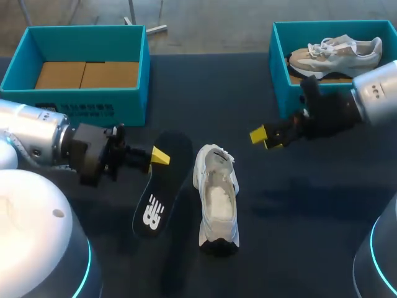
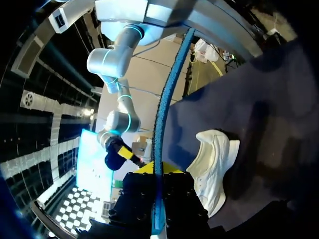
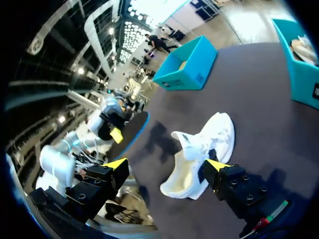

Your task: Take the shoe out of the shoebox, open the shoe tongue, remove and reinsert the insole, then place the shoe into the shoebox

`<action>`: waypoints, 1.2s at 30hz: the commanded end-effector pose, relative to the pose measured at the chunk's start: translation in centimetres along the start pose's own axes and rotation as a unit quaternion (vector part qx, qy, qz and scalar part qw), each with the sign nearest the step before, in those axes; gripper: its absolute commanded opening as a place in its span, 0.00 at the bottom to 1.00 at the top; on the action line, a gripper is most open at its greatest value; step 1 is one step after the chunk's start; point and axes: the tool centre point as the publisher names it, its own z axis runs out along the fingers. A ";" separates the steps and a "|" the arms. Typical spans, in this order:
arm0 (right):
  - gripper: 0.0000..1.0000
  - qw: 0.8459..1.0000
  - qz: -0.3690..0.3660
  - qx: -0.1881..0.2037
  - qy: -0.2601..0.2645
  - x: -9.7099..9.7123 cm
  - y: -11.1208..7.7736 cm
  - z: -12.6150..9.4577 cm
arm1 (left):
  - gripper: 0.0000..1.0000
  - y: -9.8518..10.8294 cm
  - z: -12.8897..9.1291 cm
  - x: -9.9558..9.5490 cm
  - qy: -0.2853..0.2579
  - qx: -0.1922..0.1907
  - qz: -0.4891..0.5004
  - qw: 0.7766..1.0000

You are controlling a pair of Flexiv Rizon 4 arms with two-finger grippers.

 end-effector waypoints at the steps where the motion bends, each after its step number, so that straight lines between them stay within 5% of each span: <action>1: 1.00 1.000 -0.013 -0.010 -0.023 -0.1 -2.6 -1.1 | 0.00 -2.0 -1.4 0.0 0.006 -0.004 -0.030 1.000; 18: 1.00 0.999 -0.027 -0.011 -0.028 -0.6 -3.4 -1.0 | 0.00 -2.9 -2.5 0.6 0.017 0.003 -0.059 0.998; 26: 1.00 0.991 -0.129 0.013 -0.044 -1.8 -5.4 0.1 | 0.00 -3.4 -0.2 0.4 0.003 0.074 -0.153 0.985; 36: 1.00 0.974 -0.207 0.035 -0.089 -2.9 -7.9 1.1 | 0.00 -5.3 1.3 1.2 0.023 0.105 -0.231 0.967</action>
